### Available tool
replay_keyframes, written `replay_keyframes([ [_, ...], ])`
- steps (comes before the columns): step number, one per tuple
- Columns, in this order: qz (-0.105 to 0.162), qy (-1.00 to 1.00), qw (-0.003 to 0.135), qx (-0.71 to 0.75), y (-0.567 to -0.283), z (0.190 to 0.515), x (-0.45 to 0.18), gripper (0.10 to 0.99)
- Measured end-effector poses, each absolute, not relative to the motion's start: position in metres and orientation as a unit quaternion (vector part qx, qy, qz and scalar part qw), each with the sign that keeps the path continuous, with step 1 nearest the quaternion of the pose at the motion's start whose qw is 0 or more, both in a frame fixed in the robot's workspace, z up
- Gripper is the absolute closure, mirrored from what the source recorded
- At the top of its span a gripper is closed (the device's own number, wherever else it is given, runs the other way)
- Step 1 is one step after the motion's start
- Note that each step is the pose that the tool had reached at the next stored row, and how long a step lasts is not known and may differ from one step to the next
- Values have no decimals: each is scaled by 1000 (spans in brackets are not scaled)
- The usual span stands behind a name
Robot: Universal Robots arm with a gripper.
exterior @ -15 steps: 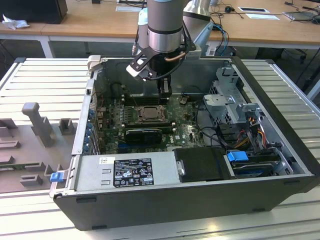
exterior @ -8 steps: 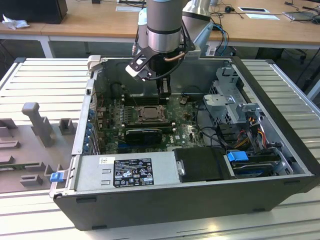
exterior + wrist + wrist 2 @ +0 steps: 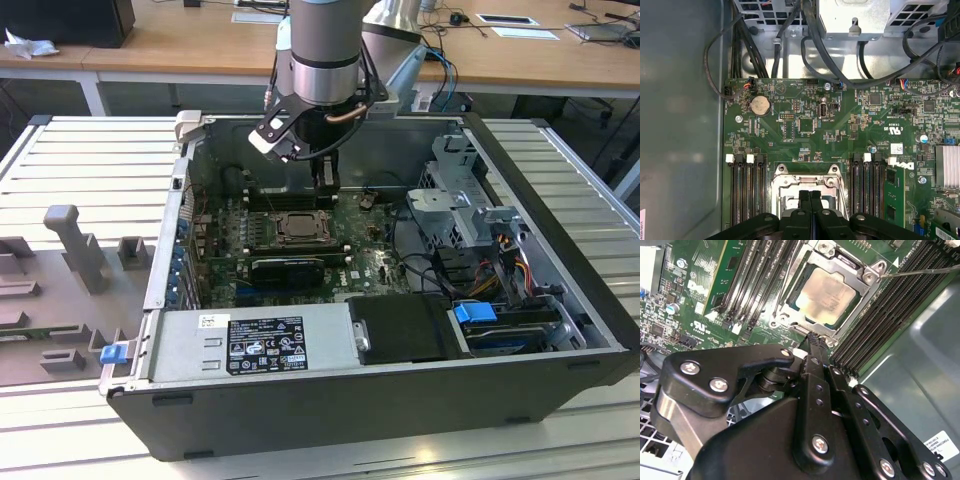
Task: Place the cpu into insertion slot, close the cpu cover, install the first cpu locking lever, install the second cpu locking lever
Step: 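Close the cpu cover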
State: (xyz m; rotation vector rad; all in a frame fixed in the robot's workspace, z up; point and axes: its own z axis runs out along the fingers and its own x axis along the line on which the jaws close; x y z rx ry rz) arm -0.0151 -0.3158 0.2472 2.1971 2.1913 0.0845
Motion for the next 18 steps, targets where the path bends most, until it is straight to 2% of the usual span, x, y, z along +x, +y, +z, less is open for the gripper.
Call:
replay_keyframes([
  [18, 27, 706, 19, 708, -316, 247, -22, 980],
])
